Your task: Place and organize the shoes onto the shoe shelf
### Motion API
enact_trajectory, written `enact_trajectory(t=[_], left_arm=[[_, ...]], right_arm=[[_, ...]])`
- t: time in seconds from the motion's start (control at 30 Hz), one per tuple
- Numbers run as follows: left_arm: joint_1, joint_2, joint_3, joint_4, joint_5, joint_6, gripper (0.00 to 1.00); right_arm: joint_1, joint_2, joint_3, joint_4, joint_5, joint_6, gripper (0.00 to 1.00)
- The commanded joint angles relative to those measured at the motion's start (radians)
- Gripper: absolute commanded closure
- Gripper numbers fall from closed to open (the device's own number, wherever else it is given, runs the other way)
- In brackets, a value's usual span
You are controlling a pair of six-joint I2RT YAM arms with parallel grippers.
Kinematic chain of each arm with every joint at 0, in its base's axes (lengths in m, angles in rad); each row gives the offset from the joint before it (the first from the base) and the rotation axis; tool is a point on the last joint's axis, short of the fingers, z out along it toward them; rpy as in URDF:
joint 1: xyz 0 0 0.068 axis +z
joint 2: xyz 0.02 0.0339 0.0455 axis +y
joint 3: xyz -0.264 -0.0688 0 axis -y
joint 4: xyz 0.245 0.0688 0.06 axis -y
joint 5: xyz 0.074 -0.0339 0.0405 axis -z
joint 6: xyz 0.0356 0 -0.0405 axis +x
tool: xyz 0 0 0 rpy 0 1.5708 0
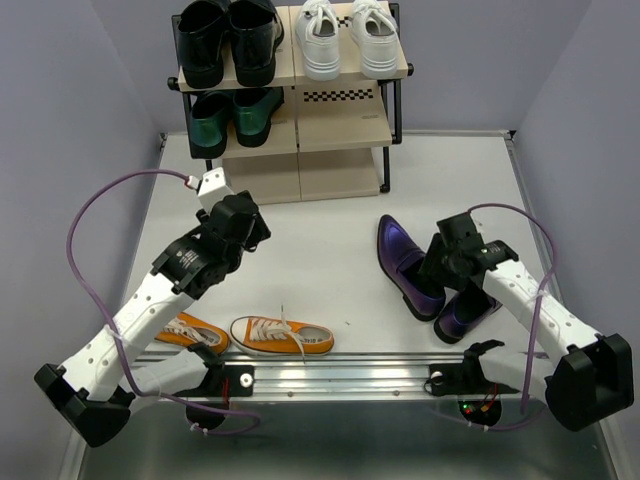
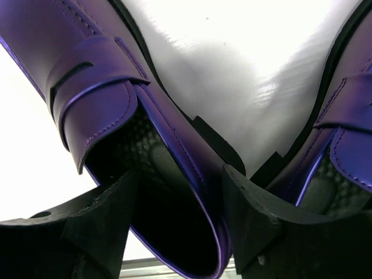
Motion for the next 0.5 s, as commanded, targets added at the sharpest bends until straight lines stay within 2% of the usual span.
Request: enact_trajectory(t=[0.0, 0.13, 0.2, 0.27, 0.3, 0.33, 0.37, 0.47], left_arm=[[0.009, 0.005, 0.041, 0.050, 0.002, 0.029, 0.33], [0.013, 0.018, 0.036, 0.064, 0.018, 0.035, 0.33], [0.017, 0.025, 0.039, 0.067, 0.022, 0.038, 0.33], [0.018, 0.033, 0.042, 0.072, 0.025, 0.043, 0.33], [0.021, 0.033, 0.044, 0.072, 0.027, 0.046, 0.33], [0.024, 0.034, 0.046, 0.072, 0.025, 0.047, 0.33], [0.024, 0.036, 0.047, 0.072, 0.025, 0.047, 0.33], [0.036, 0.033, 0.046, 0.076, 0.022, 0.050, 0.33]], right_arm=[[-0.006, -0.028, -0.023, -0.027, -0.054, 0.038, 0.38], [-0.006, -0.002, -0.039, -0.015, -0.047, 0.031, 0.46], [-0.006, 0.011, -0.036, -0.007, -0.048, 0.026, 0.53], [-0.006, 0.026, -0.039, 0.014, -0.070, 0.013, 0.66], [-0.006, 0.038, -0.037, 0.030, -0.085, 0.006, 0.82], [-0.006, 0.038, -0.037, 0.037, -0.094, 0.000, 0.82], [-0.006, 0.049, -0.036, 0.047, -0.100, -0.014, 0.97], [0.045, 0.064, -0.007, 0.067, -0.087, -0.021, 0.99]])
